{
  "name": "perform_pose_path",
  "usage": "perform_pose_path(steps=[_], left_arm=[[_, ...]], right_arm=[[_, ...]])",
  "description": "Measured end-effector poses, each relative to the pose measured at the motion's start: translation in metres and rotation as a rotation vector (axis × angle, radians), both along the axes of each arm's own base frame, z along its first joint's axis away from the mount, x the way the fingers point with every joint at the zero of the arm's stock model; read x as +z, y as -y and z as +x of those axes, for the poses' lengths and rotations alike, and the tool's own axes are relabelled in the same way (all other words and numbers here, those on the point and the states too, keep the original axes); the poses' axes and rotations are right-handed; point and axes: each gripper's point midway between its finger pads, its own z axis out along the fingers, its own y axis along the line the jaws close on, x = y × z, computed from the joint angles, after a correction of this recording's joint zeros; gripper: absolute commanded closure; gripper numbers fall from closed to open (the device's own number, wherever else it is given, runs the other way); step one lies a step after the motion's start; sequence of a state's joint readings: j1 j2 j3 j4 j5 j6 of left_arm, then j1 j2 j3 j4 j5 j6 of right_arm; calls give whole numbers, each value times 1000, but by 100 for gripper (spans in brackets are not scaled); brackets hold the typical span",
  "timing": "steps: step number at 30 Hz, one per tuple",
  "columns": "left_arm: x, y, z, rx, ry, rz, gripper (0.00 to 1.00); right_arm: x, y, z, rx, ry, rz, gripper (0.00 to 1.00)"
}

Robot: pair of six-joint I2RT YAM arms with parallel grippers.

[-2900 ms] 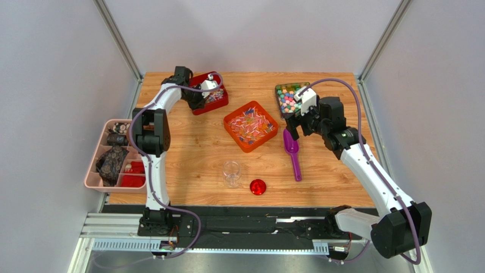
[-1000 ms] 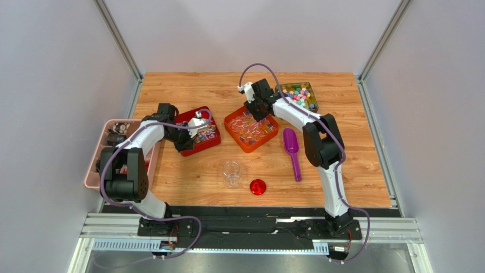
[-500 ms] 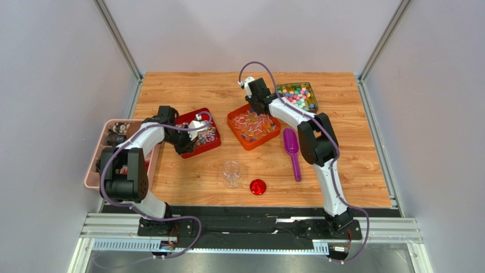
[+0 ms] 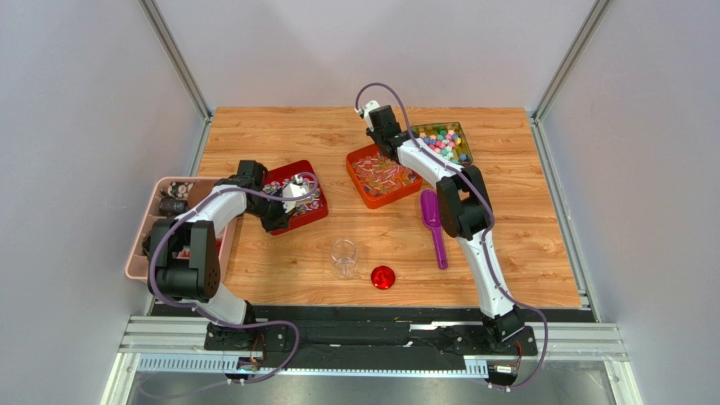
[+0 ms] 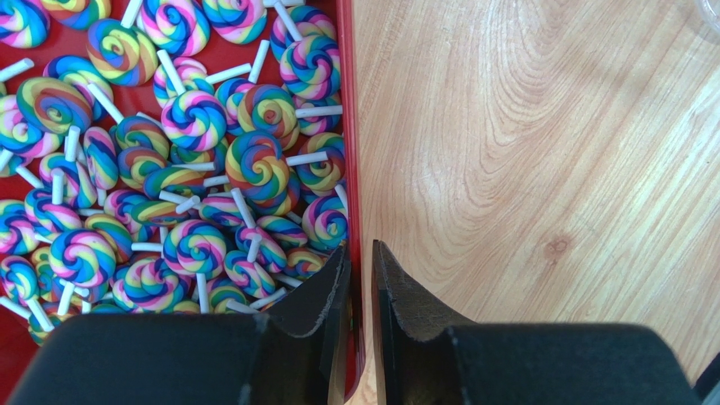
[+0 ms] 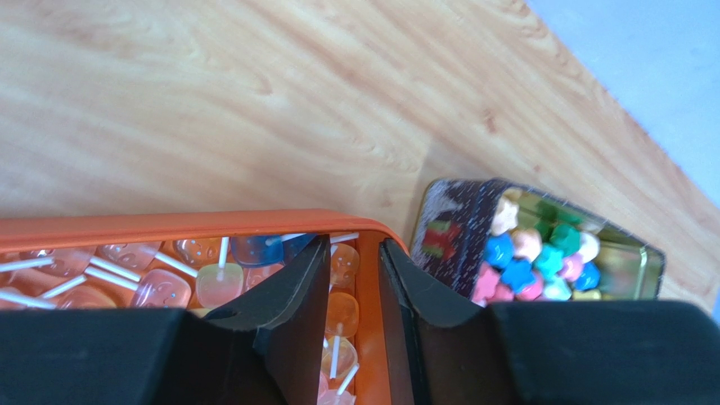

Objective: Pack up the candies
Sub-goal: Move the storage box to the center of the board.

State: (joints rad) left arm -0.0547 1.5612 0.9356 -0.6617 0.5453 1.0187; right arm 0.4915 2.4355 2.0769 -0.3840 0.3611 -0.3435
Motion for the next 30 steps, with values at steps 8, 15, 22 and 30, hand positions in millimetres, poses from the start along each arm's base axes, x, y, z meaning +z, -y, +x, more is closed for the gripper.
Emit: perform_pose_path(steps=[8,15,22,30], left_arm=[[-7,5,-8,-62,8,23,79],[-6,4,-17,-81,13,41,79],[-4,0,-17,-73,29,62,64],[12,1,-13,-59,84,53,41]], right_arm=[[-4,3,21,-4,51,-34,66],[-10,3,18,14,31,-37,57],[-5,10,-39,96,-125,-20,42],[93,13,-101,207,-109,100,33]])
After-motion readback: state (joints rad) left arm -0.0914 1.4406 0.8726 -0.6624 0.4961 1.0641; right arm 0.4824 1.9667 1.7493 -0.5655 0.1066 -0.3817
